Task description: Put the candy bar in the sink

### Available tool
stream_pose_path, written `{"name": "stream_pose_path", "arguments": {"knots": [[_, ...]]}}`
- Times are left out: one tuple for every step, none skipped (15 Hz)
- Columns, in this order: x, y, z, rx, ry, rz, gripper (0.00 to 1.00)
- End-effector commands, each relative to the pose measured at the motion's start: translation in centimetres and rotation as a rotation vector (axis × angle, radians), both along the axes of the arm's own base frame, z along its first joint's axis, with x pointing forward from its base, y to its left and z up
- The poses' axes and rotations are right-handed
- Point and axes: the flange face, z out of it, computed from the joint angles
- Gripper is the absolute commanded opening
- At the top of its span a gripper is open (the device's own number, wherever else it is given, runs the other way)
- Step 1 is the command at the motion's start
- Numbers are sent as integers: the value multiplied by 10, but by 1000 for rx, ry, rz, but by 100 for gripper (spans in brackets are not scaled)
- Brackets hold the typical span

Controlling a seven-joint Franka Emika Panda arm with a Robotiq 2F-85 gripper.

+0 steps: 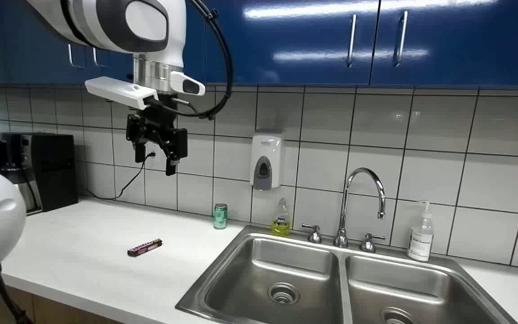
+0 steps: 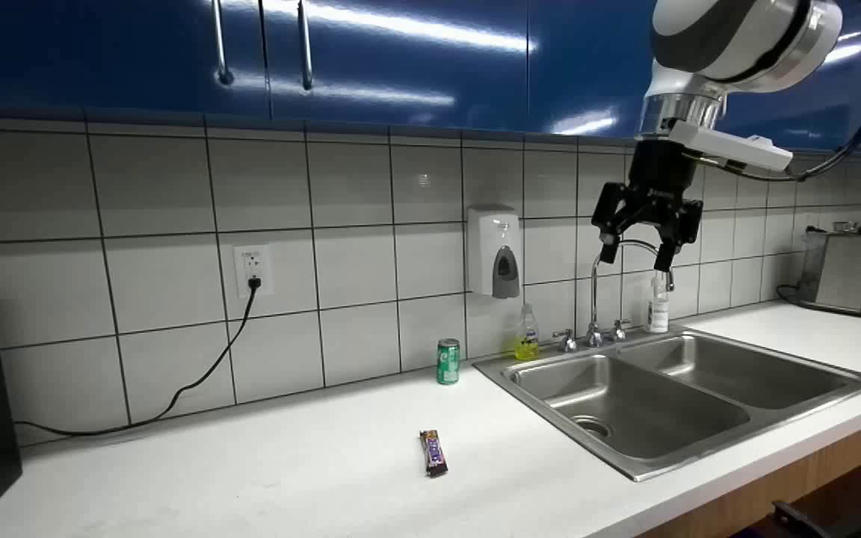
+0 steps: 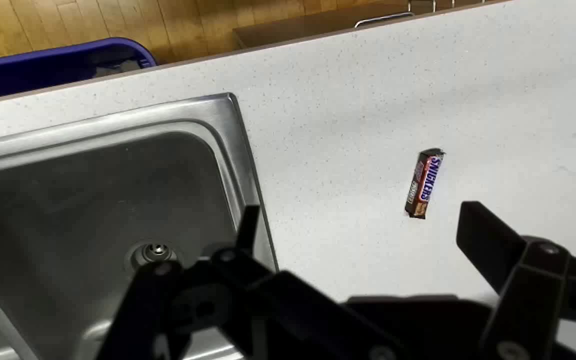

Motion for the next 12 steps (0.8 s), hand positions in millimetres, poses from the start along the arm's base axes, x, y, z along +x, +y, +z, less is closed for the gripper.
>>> {"name": "stream_pose_path", "arguments": {"knots": [[0,0,0,0,3,0,100],[0,0,0,0,3,0,100],[0,0,0,0,3,0,100],[0,0,0,0,3,0,100],[0,0,0,0,3,0,100],[0,0,0,0,3,0,100],[0,0,0,0,3,0,100],[2,5,-2,-22,17,14,100],[3,9,-4,-35,26,20,100],[5,16,-6,-51,34,36,100],[6,22,-9,-66,35,45,100],[8,30,-11,-84,39,62,100]]}}
